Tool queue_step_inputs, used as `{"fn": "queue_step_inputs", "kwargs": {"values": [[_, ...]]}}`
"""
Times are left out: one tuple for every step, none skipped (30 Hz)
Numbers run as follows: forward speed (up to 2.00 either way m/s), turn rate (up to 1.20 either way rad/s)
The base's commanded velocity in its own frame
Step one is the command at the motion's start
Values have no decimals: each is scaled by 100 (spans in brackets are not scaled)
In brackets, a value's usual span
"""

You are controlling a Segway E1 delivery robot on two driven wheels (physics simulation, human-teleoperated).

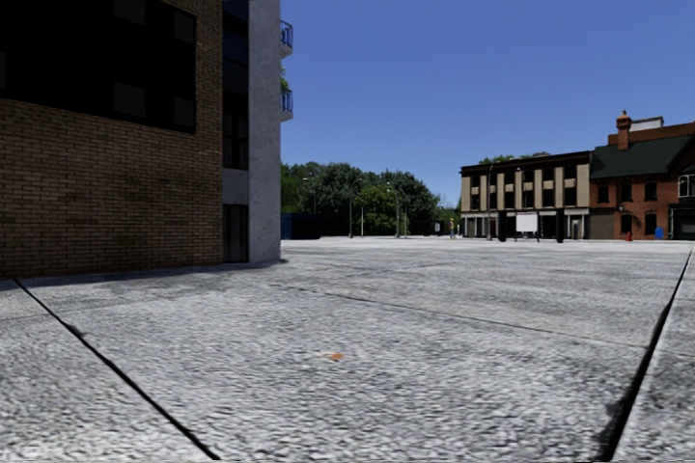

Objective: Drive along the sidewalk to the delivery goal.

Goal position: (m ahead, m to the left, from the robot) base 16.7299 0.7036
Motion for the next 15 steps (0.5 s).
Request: {"fn": "queue_step_inputs", "kwargs": {"values": [[200,0],[200,0],[200,0],[200,0],[200,0],[200,0],[200,0],[200,0],[200,0],[200,0],[200,0],[200,0],[200,0],[200,0],[200,0]]}}
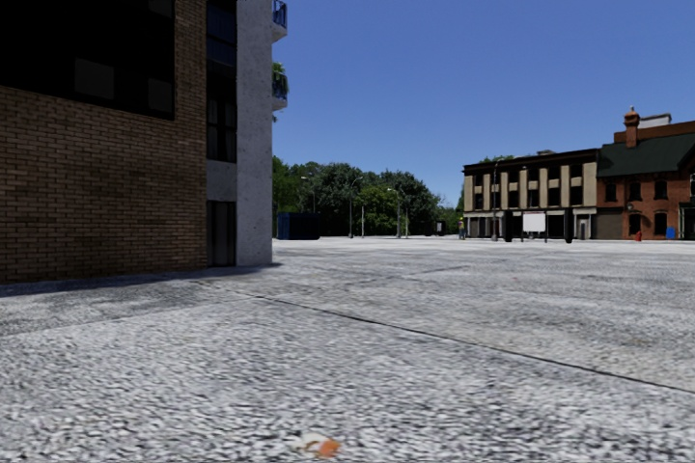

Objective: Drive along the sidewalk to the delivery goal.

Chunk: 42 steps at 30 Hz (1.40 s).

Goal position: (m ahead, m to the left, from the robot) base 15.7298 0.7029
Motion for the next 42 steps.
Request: {"fn": "queue_step_inputs", "kwargs": {"values": [[199,0],[198,0],[196,0],[196,0],[195,0],[195,0],[195,0],[195,0],[195,0],[195,0],[195,0],[195,0],[195,0],[195,0],[195,0],[195,0],[195,0],[195,0],[200,0],[200,0],[200,0],[200,0],[188,0],[178,0],[178,0],[175,0],[178,0],[200,0],[200,0],[200,0],[200,0],[200,0],[200,0],[200,0],[200,0],[200,0],[200,0],[200,0],[200,0],[200,0],[200,0],[200,0]]}}
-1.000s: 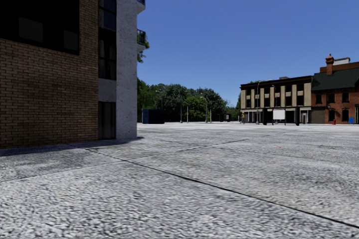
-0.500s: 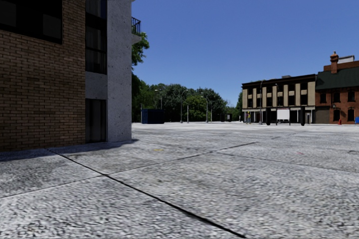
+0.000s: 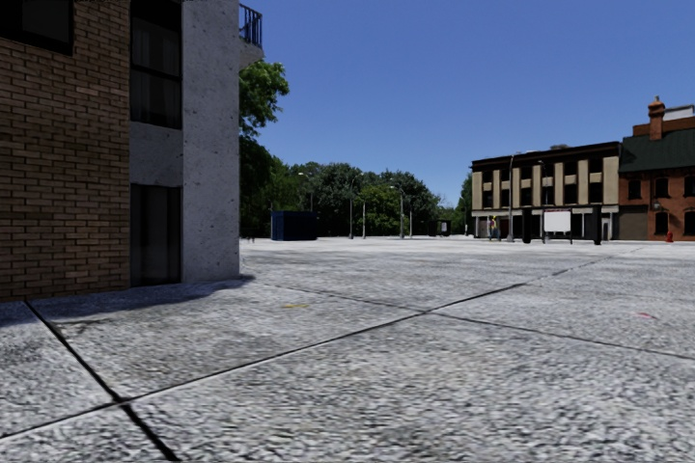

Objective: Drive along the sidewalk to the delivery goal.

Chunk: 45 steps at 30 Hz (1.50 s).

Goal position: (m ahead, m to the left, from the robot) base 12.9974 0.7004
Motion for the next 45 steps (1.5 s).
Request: {"fn": "queue_step_inputs", "kwargs": {"values": [[200,0],[200,0],[200,0],[200,0],[200,0],[200,0],[200,0],[200,0],[200,0],[200,0],[200,0],[200,0],[200,0],[200,0],[200,0],[200,0],[200,0],[200,0],[200,0],[200,0],[200,0],[200,0],[200,0],[200,0],[200,0],[200,0],[200,0],[200,0],[200,0],[200,0],[200,0],[200,0],[200,0],[200,0],[200,0],[200,0],[200,0],[200,0],[200,0],[200,0],[200,0],[200,0],[200,0],[200,0],[200,0]]}}
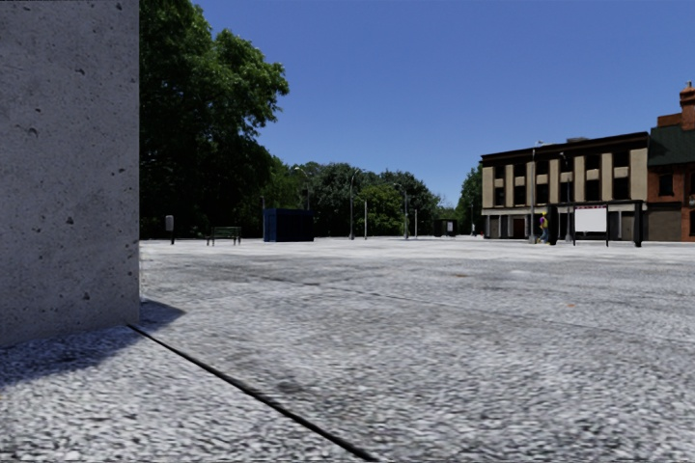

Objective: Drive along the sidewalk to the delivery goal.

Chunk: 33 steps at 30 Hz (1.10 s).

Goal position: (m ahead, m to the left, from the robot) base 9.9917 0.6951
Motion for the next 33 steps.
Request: {"fn": "queue_step_inputs", "kwargs": {"values": [[200,0],[200,0],[200,0],[200,0],[200,0],[200,0],[200,0],[200,0],[200,0],[200,0],[200,0],[200,0],[200,0],[199,0],[198,0],[198,0],[198,0],[198,0],[198,0],[198,0],[198,0],[198,0],[198,0],[198,0],[198,0],[199,0],[199,0],[200,0],[200,0],[200,0],[200,0],[200,0],[200,0]]}}
